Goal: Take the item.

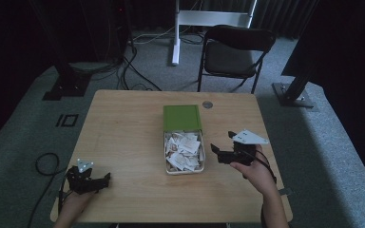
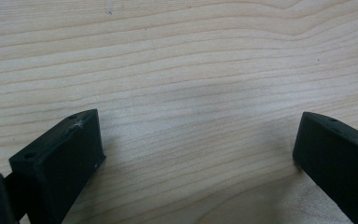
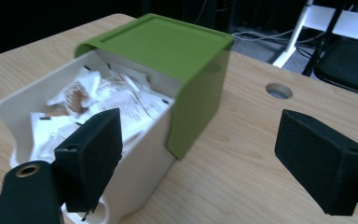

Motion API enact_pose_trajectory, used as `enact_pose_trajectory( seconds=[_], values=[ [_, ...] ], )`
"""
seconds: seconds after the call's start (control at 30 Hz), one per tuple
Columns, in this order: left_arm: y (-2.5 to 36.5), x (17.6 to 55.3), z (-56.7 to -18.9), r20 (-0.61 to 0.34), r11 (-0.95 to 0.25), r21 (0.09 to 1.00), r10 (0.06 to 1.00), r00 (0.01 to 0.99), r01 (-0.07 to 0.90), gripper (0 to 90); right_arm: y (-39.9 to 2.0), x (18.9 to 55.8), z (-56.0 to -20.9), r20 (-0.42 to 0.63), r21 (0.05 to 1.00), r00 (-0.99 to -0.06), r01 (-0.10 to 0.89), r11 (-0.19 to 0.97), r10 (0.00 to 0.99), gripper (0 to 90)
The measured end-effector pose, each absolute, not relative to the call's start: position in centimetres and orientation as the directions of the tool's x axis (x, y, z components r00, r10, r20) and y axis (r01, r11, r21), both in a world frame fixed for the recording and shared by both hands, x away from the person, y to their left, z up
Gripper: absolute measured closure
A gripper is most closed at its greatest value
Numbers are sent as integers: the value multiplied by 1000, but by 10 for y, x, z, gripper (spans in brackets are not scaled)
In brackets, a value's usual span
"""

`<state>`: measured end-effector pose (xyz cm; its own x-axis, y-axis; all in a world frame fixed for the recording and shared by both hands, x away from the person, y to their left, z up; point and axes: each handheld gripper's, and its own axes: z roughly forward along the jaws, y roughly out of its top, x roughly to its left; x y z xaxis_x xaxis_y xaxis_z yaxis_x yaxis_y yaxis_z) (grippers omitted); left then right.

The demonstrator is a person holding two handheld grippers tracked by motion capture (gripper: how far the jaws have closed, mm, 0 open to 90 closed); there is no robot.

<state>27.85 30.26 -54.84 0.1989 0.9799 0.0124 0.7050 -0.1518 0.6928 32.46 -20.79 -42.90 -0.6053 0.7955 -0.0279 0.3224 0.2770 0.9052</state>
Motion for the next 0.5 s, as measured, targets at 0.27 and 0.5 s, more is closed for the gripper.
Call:
enact_pose_trajectory(
  seconds=[0.27,0.5],
  values=[
    [303,278,-548,14,-154,692,980,200,705,23,-185,321,-420,-41,910,-655,287,299,755,153],
    [303,279,-548,13,-153,693,980,200,705,23,-163,319,-422,-31,908,-698,280,312,716,156]
  ],
)
